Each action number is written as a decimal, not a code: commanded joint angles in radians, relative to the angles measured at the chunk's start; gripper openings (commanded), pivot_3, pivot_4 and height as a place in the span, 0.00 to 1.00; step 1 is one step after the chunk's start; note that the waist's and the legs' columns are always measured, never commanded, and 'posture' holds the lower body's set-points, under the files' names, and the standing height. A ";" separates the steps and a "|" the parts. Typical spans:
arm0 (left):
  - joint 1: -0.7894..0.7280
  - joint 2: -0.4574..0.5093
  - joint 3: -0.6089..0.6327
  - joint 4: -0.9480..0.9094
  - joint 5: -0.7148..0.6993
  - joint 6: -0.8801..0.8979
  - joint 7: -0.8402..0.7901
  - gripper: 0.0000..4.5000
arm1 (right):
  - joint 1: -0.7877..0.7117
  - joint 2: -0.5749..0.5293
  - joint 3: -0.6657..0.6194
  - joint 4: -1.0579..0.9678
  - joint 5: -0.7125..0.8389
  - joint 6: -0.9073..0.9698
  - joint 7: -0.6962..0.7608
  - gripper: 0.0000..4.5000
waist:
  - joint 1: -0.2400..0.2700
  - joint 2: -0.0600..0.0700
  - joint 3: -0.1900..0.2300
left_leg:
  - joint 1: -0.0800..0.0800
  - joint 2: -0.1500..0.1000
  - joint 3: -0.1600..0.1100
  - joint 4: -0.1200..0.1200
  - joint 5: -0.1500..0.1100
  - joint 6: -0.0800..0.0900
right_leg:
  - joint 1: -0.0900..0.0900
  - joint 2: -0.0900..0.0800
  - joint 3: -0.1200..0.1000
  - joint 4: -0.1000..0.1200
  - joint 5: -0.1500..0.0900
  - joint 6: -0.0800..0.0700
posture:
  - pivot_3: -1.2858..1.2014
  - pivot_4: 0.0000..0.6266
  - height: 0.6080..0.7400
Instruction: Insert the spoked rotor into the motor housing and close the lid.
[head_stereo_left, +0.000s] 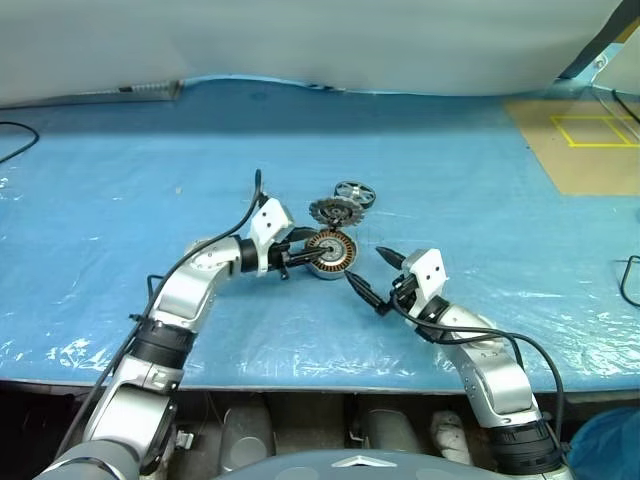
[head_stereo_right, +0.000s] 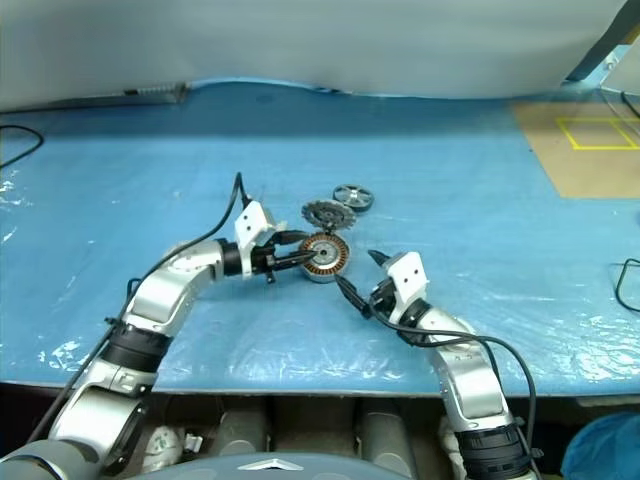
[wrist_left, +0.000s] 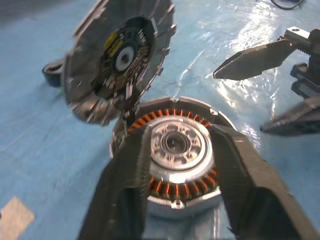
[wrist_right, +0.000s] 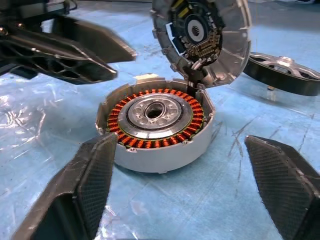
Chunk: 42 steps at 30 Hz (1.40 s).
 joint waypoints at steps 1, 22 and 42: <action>0.046 0.011 0.039 -0.069 -0.024 -0.027 0.025 0.16 | -0.018 -0.009 -0.019 -0.068 0.033 0.022 -0.003 0.69 | 0.000 0.000 0.000 | 0.000 0.000 0.000 0.000 0.000 0.000 | 0.000 0.000 0.000 0.000 0.000 0.000 | 0.52 0.24 1.00; 0.312 -0.067 0.106 0.034 0.025 -0.411 0.181 0.00 | -0.287 0.006 0.145 -0.071 -0.017 0.429 -0.104 0.01 | 0.001 0.000 0.000 | 0.004 0.000 0.000 0.000 0.000 0.000 | 0.000 0.000 0.000 0.000 0.000 0.000 | 0.52 0.24 1.00; 0.315 -0.066 0.096 0.017 0.001 -0.392 0.161 0.00 | -0.349 0.063 0.159 0.095 -0.086 0.365 -0.138 0.01 | -0.001 0.000 0.000 | 0.005 0.000 0.000 0.001 0.000 0.000 | 0.000 0.000 0.001 0.002 0.000 0.000 | 0.52 0.24 1.00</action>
